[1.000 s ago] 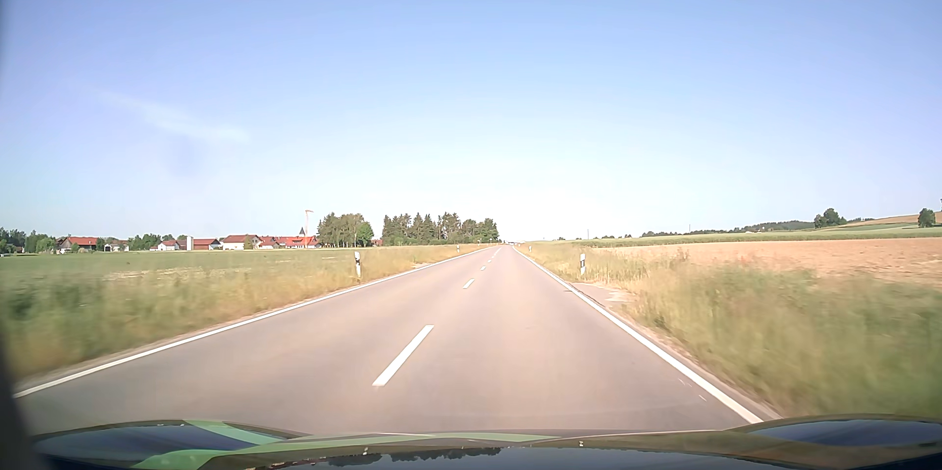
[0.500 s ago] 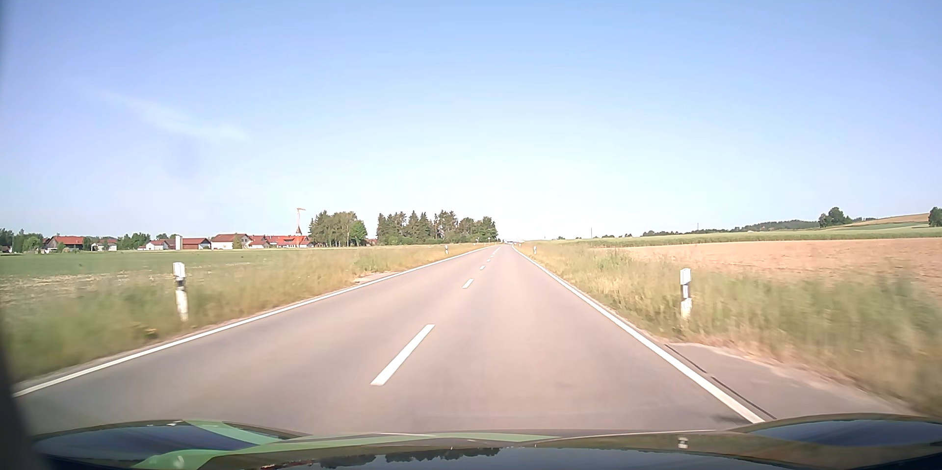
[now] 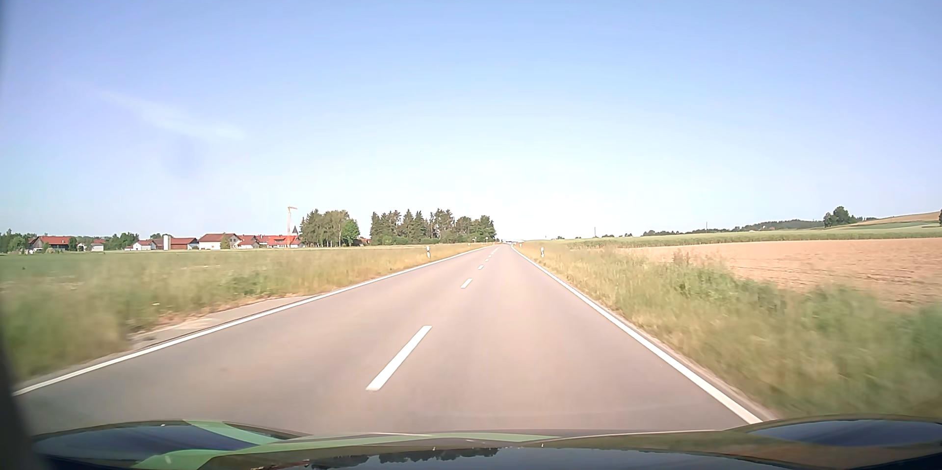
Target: Follow the waypoints while adhering to traffic rules and regulations
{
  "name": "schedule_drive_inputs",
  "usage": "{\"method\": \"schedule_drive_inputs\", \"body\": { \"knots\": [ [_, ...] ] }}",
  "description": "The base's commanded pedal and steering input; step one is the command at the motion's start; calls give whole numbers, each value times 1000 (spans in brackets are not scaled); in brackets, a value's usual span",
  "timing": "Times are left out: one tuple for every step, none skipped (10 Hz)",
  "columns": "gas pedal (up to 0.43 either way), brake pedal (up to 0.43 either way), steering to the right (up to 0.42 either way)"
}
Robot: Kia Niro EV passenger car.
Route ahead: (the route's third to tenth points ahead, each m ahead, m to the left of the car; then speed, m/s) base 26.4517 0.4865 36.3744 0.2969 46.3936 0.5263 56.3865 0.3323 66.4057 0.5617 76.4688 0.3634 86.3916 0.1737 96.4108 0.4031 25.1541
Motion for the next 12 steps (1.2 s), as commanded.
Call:
{"method": "schedule_drive_inputs", "body": {
  "knots": [
    [287, 0, 0],
    [280, 0, 0],
    [260, 0, 0],
    [248, 0, 0],
    [248, 0, 0],
    [248, 0, -1],
    [260, 0, -1],
    [260, 0, -1],
    [280, 0, 0],
    [280, 0, -1],
    [287, 0, -1],
    [287, 0, -1]
  ]
}}
